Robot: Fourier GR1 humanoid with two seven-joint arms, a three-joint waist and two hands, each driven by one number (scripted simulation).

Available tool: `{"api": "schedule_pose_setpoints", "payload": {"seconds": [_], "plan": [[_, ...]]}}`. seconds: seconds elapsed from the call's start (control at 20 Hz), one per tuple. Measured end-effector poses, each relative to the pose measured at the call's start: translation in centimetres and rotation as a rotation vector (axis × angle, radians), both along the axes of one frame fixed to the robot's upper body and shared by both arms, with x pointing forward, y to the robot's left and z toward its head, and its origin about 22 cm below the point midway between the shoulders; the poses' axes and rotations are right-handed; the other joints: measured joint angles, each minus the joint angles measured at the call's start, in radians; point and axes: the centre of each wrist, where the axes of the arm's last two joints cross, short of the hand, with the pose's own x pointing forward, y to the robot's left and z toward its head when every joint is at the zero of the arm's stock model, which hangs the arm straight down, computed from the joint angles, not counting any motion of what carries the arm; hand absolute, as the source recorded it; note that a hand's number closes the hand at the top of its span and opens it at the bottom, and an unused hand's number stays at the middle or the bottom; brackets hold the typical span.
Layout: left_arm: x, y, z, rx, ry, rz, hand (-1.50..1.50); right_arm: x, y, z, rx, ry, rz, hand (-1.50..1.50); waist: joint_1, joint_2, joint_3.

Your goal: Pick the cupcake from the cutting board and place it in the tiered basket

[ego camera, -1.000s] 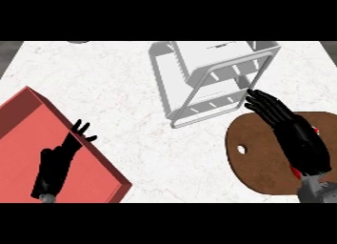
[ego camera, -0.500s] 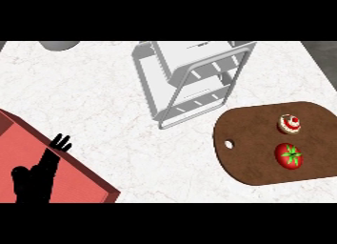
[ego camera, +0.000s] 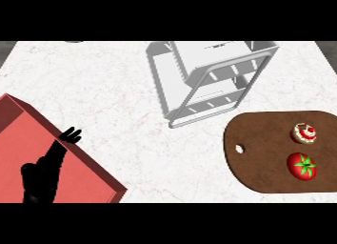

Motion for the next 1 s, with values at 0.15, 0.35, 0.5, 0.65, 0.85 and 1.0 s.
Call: {"api": "schedule_pose_setpoints", "payload": {"seconds": [0.15, 0.35, 0.5, 0.65, 0.85, 1.0], "plan": [[0.2, -0.3, 0.2, 0.002, -0.014, -0.012, 0.0, -0.9, 0.4, 0.5, 0.028, 0.182, 0.071, -1.5, 0.015, 0.007, -0.003], [0.6, -0.6, 0.4, 0.001, -0.028, -0.026, 0.0, -1.3, 1.0, 2.2, 0.004, 0.429, 0.123, -1.5, 0.035, 0.014, -0.006], [0.8, -0.8, 0.5, -0.004, -0.025, -0.036, 0.0, -1.3, 1.4, 3.8, -0.031, 0.599, 0.116, -1.5, 0.045, 0.016, -0.006], [1.1, -1.0, 0.6, -0.01, -0.023, -0.054, 0.0, -0.5, 2.1, 5.6, -0.079, 0.705, 0.087, -1.5, 0.06, 0.016, -0.006], [1.4, -1.4, 0.3, 0.0, -0.013, -0.067, 0.0, 0.9, 3.3, 6.7, -0.141, 0.761, 0.074, -1.5, 0.073, 0.015, -0.001], [1.4, -1.6, 0.1, -0.006, -0.008, -0.085, 0.0, 2.0, 4.1, 6.6, -0.167, 0.8, 0.071, -1.5, 0.081, 0.013, 0.002]]}}
